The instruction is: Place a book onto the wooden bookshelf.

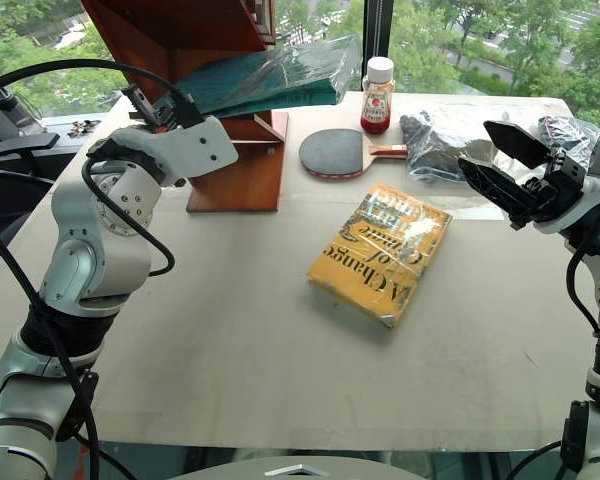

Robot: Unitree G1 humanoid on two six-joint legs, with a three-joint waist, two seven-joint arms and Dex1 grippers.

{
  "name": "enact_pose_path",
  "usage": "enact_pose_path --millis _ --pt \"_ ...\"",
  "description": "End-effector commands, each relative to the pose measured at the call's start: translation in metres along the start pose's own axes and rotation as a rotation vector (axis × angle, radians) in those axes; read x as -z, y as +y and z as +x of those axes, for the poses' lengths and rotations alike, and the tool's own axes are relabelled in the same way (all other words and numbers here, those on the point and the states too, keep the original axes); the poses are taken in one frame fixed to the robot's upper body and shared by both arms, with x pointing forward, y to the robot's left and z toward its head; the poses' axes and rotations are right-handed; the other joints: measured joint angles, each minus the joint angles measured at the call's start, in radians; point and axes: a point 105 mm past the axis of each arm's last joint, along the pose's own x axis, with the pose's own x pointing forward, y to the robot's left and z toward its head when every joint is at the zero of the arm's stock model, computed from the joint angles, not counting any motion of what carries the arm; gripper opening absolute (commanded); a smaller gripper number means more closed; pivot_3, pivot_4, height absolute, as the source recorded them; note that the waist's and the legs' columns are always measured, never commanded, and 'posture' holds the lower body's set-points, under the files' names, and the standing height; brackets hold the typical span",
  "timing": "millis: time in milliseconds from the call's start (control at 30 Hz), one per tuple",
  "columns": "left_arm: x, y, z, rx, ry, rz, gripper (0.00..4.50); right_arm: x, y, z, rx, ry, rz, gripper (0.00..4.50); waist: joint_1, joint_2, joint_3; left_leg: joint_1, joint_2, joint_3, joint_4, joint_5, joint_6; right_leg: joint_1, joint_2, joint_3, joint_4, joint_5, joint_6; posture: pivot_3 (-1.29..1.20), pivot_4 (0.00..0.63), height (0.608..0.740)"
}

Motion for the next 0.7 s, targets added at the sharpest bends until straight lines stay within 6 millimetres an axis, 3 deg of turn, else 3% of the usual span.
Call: enact_pose_path --millis 33,333,700 --pt "0.017 0.025 -0.004 -0.095 0.072 0.093 0.07 -0.013 0.004 0.001 -0.02 -0.036 -0.055 4.5 -0.002 0.0 0.0 0.0 0.0 0.0 0.0 0.0 0.0 0.0 0.0 0.0 0.0 0.0 0.0 0.0 0.15 0.74" --pt "0.047 0.021 -0.002 -0.032 0.194 0.138 0.07 -0.007 -0.003 0.005 0.016 -0.011 -0.097 4.5 0.0 0.0 0.0 0.0 0.0 0.0 0.001 0.0 0.0 0.0 0.0 0.0 0.001 0.0 0.0 0.0 0.15 0.74" --pt "0.057 0.021 -0.002 -0.007 0.236 0.151 0.07 -0.008 -0.004 0.003 0.033 -0.027 -0.088 4.5 -0.008 0.0 0.0 0.001 0.0 0.0 0.001 0.0 0.0 0.0 0.0 0.0 0.002 0.0 0.0 0.0 0.15 0.74"
